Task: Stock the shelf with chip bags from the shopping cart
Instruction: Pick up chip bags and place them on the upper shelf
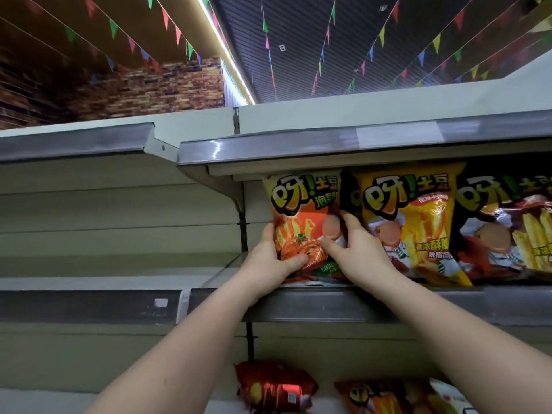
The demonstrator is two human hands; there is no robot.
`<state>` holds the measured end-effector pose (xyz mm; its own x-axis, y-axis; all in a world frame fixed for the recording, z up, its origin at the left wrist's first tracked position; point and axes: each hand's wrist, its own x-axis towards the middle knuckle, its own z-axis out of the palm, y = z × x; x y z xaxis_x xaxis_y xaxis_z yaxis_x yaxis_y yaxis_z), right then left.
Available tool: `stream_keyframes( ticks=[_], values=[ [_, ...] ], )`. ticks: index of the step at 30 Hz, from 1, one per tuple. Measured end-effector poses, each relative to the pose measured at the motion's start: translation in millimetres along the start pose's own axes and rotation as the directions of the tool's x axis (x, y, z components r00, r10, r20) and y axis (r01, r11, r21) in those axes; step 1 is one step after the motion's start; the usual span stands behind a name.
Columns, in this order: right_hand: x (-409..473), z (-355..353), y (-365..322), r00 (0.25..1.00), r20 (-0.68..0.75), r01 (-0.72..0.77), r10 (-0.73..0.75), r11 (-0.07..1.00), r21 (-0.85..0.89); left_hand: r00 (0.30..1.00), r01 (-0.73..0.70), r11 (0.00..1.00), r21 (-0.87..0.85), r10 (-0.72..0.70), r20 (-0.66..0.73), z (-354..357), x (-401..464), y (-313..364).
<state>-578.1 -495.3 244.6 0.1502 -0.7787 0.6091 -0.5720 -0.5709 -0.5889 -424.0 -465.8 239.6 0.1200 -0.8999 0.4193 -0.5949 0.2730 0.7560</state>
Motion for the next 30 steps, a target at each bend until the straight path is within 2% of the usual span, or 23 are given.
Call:
stream_keyframes(
  ticks=[6, 8, 11, 14, 17, 20, 24, 30],
  values=[
    [-8.4, -2.2, -1.7, 0.998, -0.06, 0.033, -0.035, 0.999, -0.041, 0.999, -0.013, 0.999, 0.035, 0.015, -0.037, -2.7, -11.4, 7.2],
    [-18.0, -7.1, -4.2, 0.99, -0.106, 0.089, -0.096, 0.993, -0.072, 0.989, -0.04, 0.999, 0.037, 0.045, -0.14, -3.1, -20.7, 9.9],
    [-39.7, -10.6, -13.4, 0.957, -0.15, 0.234, -0.248, 0.966, -0.105, 0.936, -0.115, 0.993, -0.027, 0.099, -0.339, -4.0, -39.5, 7.3],
    [-69.6, -3.9, -23.8, 0.919, -0.113, 0.368, -0.377, 0.925, -0.099, 0.894, -0.217, 0.97, -0.11, 0.152, -0.422, -5.6, -65.6, -3.6],
    [-101.0, 13.7, -26.3, 0.888, -0.002, 0.46, -0.461, 0.887, -0.032, 0.896, -0.227, 0.961, -0.158, 0.143, -0.42, -8.7, -95.4, -22.0],
    [-128.7, 38.8, -18.3, 0.89, 0.109, 0.436, -0.443, 0.896, 0.077, 0.912, -0.137, 0.973, -0.186, 0.05, -0.408, -8.5, -126.3, -47.8],
    [-158.4, 75.1, -3.1, 0.907, 0.268, 0.304, -0.325, 0.945, 0.119, 0.913, 0.093, 0.963, -0.254, -0.184, -0.363, -5.3, -162.5, -89.7],
    [-183.2, 127.7, 24.2, 0.863, 0.493, 0.076, -0.111, 0.993, 0.092, 0.837, 0.419, 0.863, -0.281, -0.488, -0.249, 6.7, -193.0, -150.0]
  ],
)
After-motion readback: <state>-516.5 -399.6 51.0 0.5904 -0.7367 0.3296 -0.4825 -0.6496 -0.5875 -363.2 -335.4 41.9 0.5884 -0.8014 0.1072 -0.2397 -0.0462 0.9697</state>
